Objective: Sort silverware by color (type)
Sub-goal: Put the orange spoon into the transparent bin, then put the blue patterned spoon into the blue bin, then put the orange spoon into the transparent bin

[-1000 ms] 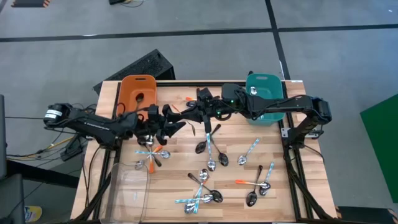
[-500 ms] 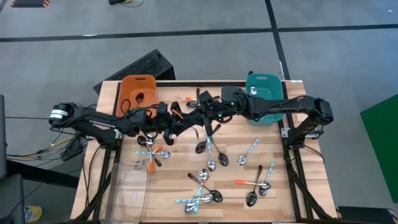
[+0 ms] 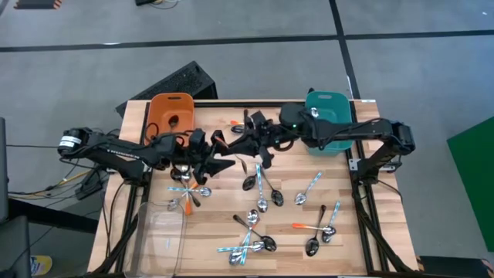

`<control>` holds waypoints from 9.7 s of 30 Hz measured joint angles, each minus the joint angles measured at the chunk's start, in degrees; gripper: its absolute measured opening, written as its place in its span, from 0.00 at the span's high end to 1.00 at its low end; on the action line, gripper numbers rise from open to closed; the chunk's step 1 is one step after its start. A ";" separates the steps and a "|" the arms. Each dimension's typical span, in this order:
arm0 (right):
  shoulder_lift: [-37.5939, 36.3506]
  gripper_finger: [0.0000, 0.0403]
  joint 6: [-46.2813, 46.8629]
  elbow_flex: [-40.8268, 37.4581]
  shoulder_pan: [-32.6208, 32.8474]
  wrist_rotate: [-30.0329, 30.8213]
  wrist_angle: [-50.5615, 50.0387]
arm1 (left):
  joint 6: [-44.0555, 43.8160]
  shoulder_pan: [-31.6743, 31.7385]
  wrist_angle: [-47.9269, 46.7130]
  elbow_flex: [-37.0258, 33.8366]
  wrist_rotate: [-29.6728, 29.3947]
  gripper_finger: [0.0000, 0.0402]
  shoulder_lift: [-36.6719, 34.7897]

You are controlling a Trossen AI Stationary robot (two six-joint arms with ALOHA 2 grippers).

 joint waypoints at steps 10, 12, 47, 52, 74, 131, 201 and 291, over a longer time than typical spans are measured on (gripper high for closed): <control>-0.09 0.91 -0.26 0.06 0.38 -1.61 0.16 | 0.04 -0.16 -0.11 0.00 0.98 0.74 -0.01; -0.09 0.91 -0.24 0.06 0.40 -1.76 0.00 | 0.08 -0.21 -0.29 0.00 1.76 0.84 -0.01; -0.04 0.56 4.22 0.03 -3.43 13.23 -11.62 | -16.03 -18.04 -45.88 -0.02 -45.97 1.00 -13.98; -0.04 0.57 4.26 0.03 -4.21 13.64 -11.80 | -27.92 -22.82 -59.03 -0.02 -48.09 1.00 -17.24; -1.70 0.58 2.71 0.03 -4.59 12.45 -25.26 | -87.42 -60.09 -88.28 -0.02 -28.34 1.00 -17.67; -1.57 0.73 22.52 -5.91 12.42 27.66 -82.68 | -26.20 -46.86 -43.33 -0.02 -58.59 0.69 -21.78; 3.09 0.75 -29.72 -35.05 18.32 25.55 -61.29 | -27.10 -20.20 -66.86 -0.03 -29.16 0.69 -13.91; -2.93 0.53 49.00 -28.79 51.28 31.17 -52.81 | -18.08 -3.03 -55.94 -0.03 -14.37 0.69 -13.95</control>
